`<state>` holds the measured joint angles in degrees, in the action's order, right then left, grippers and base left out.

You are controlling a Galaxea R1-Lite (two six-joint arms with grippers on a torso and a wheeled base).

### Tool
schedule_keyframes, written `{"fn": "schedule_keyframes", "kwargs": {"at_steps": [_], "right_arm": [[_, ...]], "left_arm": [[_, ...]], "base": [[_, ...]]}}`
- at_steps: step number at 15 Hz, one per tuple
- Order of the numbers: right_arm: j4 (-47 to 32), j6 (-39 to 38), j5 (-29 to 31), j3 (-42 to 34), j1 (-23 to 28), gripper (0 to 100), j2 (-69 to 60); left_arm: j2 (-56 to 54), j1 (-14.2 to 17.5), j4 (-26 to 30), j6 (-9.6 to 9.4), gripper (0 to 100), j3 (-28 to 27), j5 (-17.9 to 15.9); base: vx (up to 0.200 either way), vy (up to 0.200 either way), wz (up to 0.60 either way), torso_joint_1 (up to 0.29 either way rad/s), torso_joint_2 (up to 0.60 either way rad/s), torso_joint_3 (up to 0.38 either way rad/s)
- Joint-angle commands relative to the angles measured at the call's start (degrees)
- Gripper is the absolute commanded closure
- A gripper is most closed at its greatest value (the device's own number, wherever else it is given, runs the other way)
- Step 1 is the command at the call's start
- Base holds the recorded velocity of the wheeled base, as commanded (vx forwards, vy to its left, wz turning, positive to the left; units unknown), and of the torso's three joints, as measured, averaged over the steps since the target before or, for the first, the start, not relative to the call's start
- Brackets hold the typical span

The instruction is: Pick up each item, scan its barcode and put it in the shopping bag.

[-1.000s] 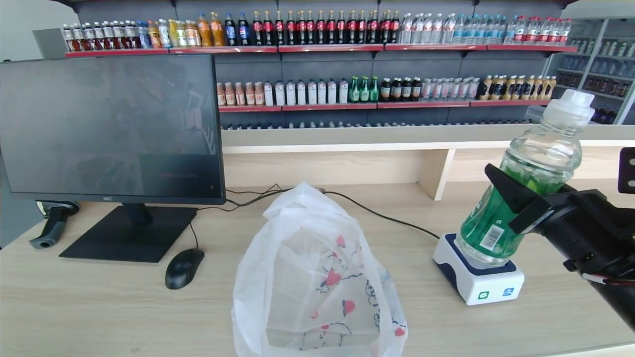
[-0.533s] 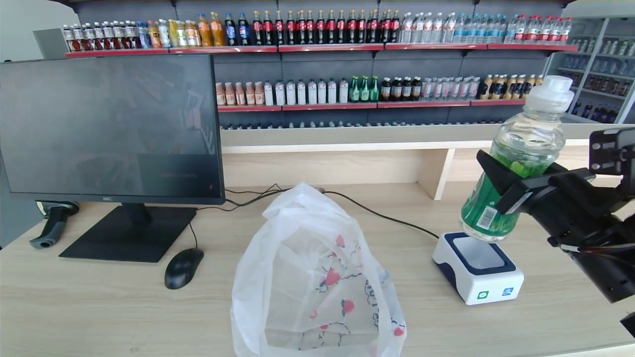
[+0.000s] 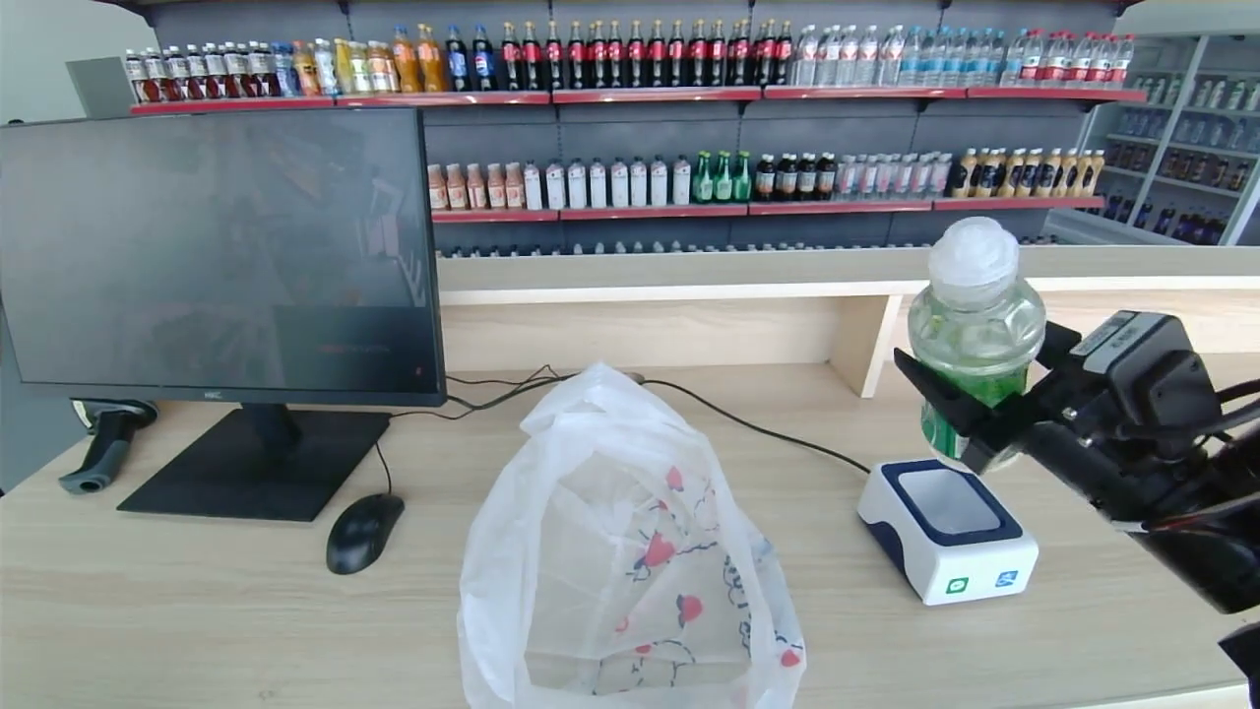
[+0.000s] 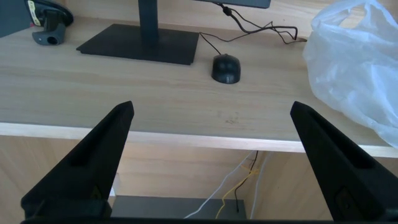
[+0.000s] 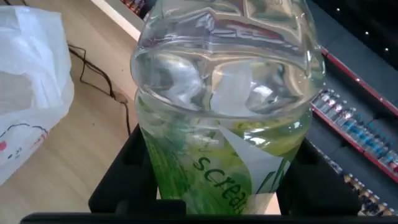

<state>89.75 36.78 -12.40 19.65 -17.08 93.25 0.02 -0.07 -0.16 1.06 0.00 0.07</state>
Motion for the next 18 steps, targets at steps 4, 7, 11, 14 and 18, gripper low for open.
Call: {"fn": "schedule_keyframes", "kwargs": {"at_steps": [4,7,11,14,18], "right_arm": [[0.3,11.9,-10.5,-8.8,2.7,100,-2.3],[0.3,17.4,-23.1,-5.3,5.4,100,2.6],[0.3,22.1,-30.7,-6.0,11.5,100,4.9],[0.3,23.5,-32.3,-3.8,11.8,100,6.6],[0.3,24.8,-32.6,-4.0,10.1,100,6.9]], "left_arm": [[0.0,0.0,0.0,-0.01,0,0.0,0.0],[0.0,0.0,0.0,0.08,0,0.0,0.0],[0.0,0.0,0.0,0.08,0,0.0,0.0],[0.0,0.0,0.0,0.08,0,0.0,0.0],[0.0,0.0,0.0,-0.01,0,0.0,0.0]], "base": [[0.0,0.0,0.0,0.0,0.0,0.0],[0.0,0.0,0.0,0.0,0.0,0.0],[0.0,0.0,0.0,0.0,0.0,0.0],[0.0,0.0,0.0,0.0,0.0,0.0],[0.0,0.0,0.0,0.0,0.0,0.0]]}}
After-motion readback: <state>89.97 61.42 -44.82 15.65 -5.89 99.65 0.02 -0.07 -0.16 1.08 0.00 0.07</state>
